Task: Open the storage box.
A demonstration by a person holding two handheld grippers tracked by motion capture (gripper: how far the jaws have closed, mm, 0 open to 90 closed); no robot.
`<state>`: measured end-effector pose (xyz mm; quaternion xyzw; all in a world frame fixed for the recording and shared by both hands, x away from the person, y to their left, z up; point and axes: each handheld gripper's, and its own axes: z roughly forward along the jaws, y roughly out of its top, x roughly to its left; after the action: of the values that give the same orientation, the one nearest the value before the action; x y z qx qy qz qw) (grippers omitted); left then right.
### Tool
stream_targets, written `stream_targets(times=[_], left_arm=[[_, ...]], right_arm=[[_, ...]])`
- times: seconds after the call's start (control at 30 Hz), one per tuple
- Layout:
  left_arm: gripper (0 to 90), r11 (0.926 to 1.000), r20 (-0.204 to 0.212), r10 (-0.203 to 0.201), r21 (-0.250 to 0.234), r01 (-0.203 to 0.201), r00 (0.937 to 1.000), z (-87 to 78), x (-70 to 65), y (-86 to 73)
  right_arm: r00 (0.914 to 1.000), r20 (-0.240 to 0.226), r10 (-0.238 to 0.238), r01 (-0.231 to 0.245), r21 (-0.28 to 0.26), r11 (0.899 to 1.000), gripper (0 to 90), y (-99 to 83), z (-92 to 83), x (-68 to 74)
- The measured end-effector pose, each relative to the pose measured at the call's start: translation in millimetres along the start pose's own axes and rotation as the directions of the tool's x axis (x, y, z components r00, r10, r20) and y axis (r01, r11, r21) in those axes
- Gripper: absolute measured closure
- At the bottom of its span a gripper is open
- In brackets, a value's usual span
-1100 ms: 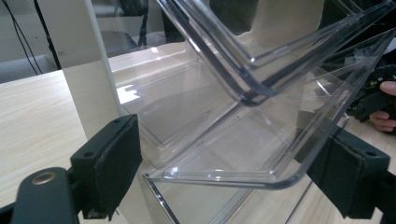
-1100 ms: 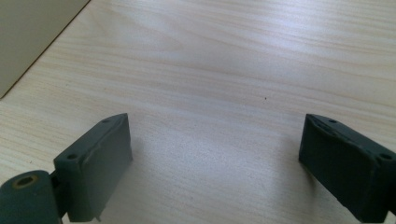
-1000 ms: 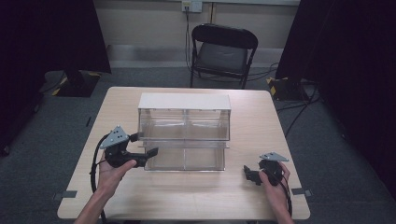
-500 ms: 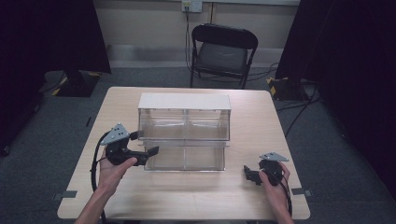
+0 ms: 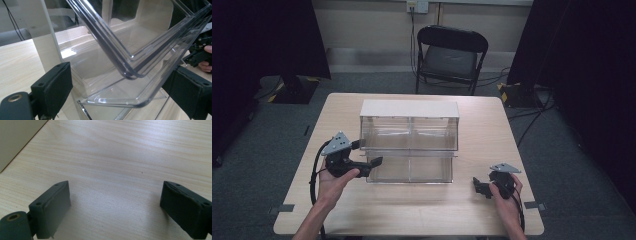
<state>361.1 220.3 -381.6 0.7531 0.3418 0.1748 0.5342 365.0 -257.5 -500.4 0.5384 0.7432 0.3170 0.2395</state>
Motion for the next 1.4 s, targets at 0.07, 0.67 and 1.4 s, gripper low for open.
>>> stream_targets(times=[0.07, 0.67, 1.4], left_arm=[[9.5, 1.0000, 0.010, -0.003, 0.000, 0.003, 0.9999, -0.3, 1.1, 0.0], [9.7, 0.9998, 0.014, -0.021, -0.001, 0.021, 0.9997, 0.4, 3.1, -1.3], [10.4, 0.9998, 0.012, -0.019, -0.002, 0.019, 0.9997, 0.9, 4.2, -1.8]], right_arm=[[1.0000, 0.000, 0.000, 0.000, 0.000, 1.000, 8.7, 0.0, 0.0, 0.0], [1.0000, 0.000, -0.001, 0.001, 0.000, 1.000, 8.5, 0.1, 0.2, -0.1], [1.0000, 0.000, -0.002, 0.002, 0.000, 1.000, 8.5, 0.1, 0.2, -0.1]])
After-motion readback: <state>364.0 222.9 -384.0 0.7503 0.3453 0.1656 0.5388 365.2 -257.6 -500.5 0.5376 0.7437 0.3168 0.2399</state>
